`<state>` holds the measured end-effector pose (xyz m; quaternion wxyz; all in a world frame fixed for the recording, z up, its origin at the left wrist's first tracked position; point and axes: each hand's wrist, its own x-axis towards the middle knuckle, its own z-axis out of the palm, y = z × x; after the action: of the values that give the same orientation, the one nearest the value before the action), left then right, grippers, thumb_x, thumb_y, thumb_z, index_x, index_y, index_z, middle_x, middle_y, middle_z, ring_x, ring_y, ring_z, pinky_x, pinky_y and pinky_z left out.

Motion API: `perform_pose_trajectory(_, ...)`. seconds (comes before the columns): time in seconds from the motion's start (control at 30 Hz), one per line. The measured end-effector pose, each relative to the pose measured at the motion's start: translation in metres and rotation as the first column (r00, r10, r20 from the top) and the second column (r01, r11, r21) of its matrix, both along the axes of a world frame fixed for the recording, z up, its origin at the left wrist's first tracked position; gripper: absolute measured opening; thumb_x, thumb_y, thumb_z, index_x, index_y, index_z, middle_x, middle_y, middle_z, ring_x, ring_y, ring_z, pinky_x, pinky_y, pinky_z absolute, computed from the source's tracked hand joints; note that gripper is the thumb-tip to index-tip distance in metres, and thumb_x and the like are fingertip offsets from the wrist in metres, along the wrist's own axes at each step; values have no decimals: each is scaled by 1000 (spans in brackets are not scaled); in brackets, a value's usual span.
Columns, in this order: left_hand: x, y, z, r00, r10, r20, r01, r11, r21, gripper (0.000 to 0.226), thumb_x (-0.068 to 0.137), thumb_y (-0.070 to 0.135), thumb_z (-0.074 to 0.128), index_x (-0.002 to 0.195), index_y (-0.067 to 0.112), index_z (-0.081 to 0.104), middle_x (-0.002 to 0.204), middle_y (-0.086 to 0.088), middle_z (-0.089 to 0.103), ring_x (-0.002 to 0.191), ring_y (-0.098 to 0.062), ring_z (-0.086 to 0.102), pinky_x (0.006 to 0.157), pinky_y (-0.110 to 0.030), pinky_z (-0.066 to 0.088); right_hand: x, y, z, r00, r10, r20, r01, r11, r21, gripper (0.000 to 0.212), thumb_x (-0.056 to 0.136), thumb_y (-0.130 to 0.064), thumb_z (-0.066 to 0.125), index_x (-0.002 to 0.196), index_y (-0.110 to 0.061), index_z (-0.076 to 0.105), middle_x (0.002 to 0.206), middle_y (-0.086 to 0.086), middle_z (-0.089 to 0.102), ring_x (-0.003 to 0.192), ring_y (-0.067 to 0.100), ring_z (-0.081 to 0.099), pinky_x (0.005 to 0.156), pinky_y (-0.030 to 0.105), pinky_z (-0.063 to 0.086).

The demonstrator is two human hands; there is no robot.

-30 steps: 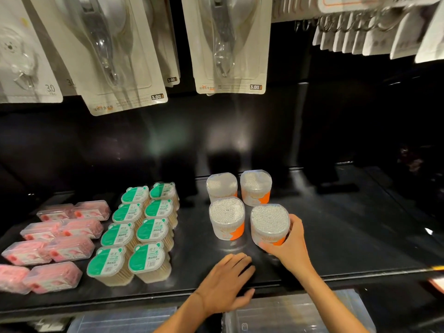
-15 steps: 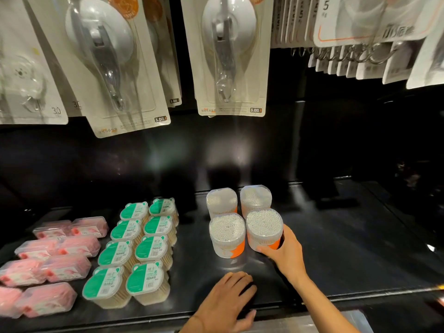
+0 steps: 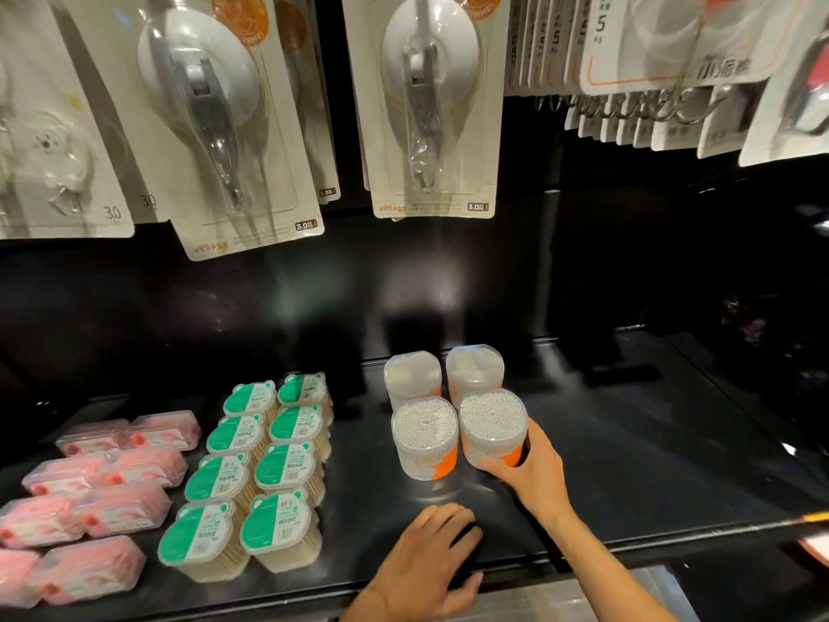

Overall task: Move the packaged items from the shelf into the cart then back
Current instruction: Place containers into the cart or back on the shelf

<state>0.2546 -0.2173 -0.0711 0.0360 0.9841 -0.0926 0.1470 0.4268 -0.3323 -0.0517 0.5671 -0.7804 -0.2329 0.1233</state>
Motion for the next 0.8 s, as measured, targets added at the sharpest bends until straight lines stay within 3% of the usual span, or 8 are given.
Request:
perform_pose_trajectory(0.07,1,1,1,1000,-6,-11,6,1000,8,45,76,54,56,107,25,68,114,6,61,109,-11,56,96,-24,47,-1,-3,-1,1000,8,6,-8,999,-39,85,62,-34,88,136,-23,47,129,-10,56,118,6,52,88,11,42)
perform_pose_trajectory(0.17,1,3,2,1000,3,-23,-4,1000,-29,43,76,53,57,108,25,66,114,7,61,108,-11,57,94,-24,48,-5,-15,3,998,-53,21,55,993,-106,92,67,-30,86,143,-12,38,143,3,47,131,16,44,105,28,38)
perform_pose_trajectory(0.27,3,1,3,1000,1,-8,-2,996,-91,37,74,47,59,101,22,63,110,6,61,103,-13,57,92,-23,46,-19,-42,14,986,-109,128,126,983,-136,67,80,-22,76,138,-11,44,139,1,48,127,12,45,103,20,32)
perform_pose_trajectory(0.4,31,-19,11,997,19,72,-10,992,-123,26,81,39,57,93,17,61,96,2,58,83,-18,57,75,-28,43,-43,-102,19,946,-138,292,199,961,-190,44,89,-20,65,131,-15,53,136,-7,49,129,7,43,101,4,24)
perform_pose_trajectory(0.5,54,-72,17,991,26,131,30,913,-406,38,90,42,52,116,16,63,122,5,61,112,-11,57,96,-26,42,-66,-160,19,923,-171,344,260,937,-232,43,91,-31,57,132,-20,52,139,-15,41,131,-4,34,102,-2,16)
perform_pose_trajectory(0.6,67,-138,24,995,-49,90,95,775,-624,56,95,56,35,134,20,53,141,11,48,132,1,38,111,-19,26,-88,-222,13,899,-244,365,350,900,-260,45,92,-42,52,134,-26,50,142,-20,38,132,-8,31,109,12,25)
perform_pose_trajectory(0.73,85,-226,19,974,-180,138,225,671,-706,52,97,50,37,135,18,52,142,12,47,133,2,37,111,-15,25,-107,-310,9,848,-400,349,504,812,-294,49,88,-47,47,136,-39,41,145,-32,26,134,-14,23,111,24,32)
perform_pose_trajectory(0.8,96,-271,13,951,-246,187,305,651,-695,47,99,44,38,132,15,54,140,6,51,131,-3,42,109,-18,28,-114,-352,6,831,-447,331,545,771,-329,47,90,-54,41,136,-48,33,145,-38,19,136,-13,20,113,22,29)
